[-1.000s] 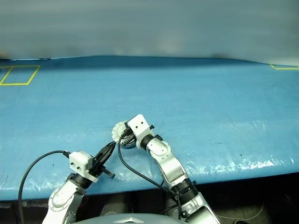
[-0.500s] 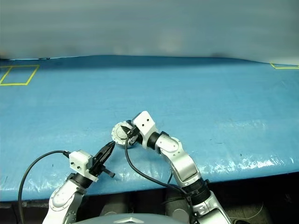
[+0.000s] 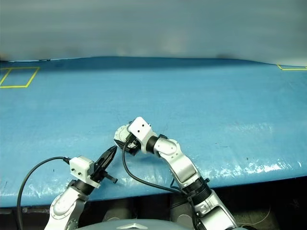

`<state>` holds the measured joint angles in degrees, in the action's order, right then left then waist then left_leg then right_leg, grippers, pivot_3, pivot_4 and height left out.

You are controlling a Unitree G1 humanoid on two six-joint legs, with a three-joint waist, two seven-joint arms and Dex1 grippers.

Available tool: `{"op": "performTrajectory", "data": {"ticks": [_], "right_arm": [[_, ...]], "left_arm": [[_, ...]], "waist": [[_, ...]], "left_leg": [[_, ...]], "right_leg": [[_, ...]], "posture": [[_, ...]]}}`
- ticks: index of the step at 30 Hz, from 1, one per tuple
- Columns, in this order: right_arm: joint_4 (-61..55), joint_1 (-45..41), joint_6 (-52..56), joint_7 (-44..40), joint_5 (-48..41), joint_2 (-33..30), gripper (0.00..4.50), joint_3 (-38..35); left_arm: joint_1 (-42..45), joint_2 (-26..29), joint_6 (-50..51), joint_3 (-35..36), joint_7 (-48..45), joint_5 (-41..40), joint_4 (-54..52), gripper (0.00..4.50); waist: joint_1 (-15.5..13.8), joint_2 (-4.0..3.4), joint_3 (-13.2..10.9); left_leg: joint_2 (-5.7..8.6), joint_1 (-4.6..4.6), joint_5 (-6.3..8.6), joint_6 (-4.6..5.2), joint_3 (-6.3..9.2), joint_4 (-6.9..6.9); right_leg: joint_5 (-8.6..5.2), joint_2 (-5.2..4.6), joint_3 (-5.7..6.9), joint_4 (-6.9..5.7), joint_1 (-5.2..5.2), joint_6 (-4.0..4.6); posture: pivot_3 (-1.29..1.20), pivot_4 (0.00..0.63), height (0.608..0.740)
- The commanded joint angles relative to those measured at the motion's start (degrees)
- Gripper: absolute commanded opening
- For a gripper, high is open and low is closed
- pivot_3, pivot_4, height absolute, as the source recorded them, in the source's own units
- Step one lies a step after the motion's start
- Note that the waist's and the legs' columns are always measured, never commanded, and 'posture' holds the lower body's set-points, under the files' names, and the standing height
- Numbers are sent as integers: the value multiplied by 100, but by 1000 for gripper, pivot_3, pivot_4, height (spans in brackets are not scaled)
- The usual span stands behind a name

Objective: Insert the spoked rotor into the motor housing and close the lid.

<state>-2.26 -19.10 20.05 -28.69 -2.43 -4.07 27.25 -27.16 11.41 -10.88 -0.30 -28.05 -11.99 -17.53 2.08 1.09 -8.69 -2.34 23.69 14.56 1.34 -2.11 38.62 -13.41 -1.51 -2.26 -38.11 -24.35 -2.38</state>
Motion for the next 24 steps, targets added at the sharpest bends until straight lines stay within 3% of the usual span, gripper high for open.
{"op": "performTrajectory", "data": {"ticks": [1, 10, 13, 15, 24], "right_arm": [[154, -101, -327, 39, 205, 66, 4493, 95], [410, -57, -480, -19, 377, 52, 4493, 98], [408, -34, -429, 19, 403, 63, 3913, 62], [409, -27, -368, 39, 393, 87, 3295, 22], [350, -25, -64, -46, 368, 100, 3265, -4]], "left_arm": [[-177, -13, -323, 78, 36, -59, -59, 0], [-284, 0, -380, 54, 128, -3, -9, 0], [-266, 7, -348, 35, 146, 7, -22, 0], [-239, 13, -304, 14, 167, 13, -50, 0], [-219, 64, -217, -55, 189, -11, -135, 0]], "waist": [[0, 1, 0], [-1, 2, 1], [-1, 2, 1], [-1, 2, 1], [-1, 3, 2]], "left_leg": [[0, 1, 0, 0, -2, -2], [0, -2, 0, 0, -10, -6], [0, -1, 0, 0, -10, -6], [0, -1, 0, 0, -10, -6], [-1, -3, 0, 0, -11, -6]], "right_leg": [[0, 0, -1, 1, -1, 0], [-4, 0, -8, 4, -5, -9], [-3, 1, -8, 4, -4, -7], [-3, 1, -8, 4, -4, -7], [-1, 1, -9, 3, -4, -5]], "posture": [[0, 150, 740], [0, 150, 740], [0, 150, 740], [0, 150, 740], [0, 150, 740]]}}
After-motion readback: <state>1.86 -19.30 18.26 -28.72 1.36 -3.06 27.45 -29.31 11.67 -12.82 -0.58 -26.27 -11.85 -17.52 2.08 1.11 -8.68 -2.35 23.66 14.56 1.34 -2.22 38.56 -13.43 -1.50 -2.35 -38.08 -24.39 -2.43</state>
